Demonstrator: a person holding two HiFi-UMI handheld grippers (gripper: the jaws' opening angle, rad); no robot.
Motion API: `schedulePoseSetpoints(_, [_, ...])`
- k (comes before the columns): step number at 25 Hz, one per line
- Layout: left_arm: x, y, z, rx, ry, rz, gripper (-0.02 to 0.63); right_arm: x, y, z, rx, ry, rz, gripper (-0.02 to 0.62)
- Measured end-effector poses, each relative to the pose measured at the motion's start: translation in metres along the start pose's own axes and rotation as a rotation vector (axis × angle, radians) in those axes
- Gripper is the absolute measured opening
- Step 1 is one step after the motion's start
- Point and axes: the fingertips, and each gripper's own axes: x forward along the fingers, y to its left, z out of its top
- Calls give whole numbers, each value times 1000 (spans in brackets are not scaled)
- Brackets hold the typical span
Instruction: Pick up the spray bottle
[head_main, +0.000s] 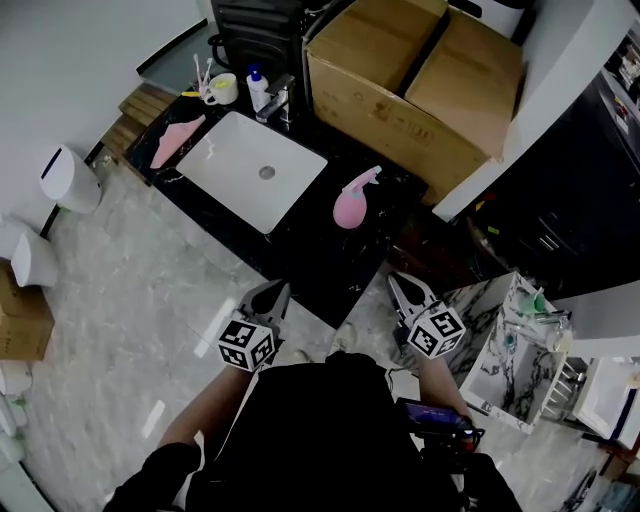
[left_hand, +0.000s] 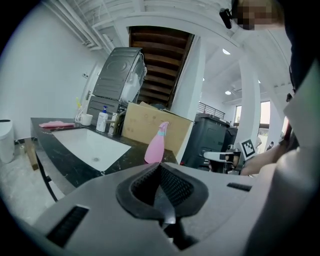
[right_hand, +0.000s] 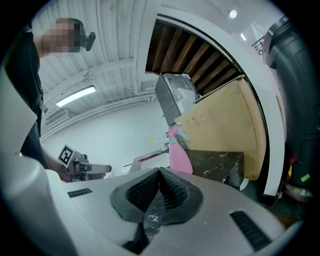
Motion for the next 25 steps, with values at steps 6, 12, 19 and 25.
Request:
schedulePoseSetpoints(6, [41, -9, 27, 57, 6, -28, 8, 20, -25, 8, 21, -8, 39, 26])
schedulePoseSetpoints(12, [86, -20, 58, 129, 6, -51, 9, 32, -42, 13, 39, -11, 78, 26])
schedulePoseSetpoints(19, [130, -29, 97, 173, -32, -49, 25, 36, -52, 11, 43, 15, 138, 26])
schedulePoseSetpoints(25, [154, -32, 119, 206, -51, -15, 128, 33, -64, 7, 59, 25, 165, 26])
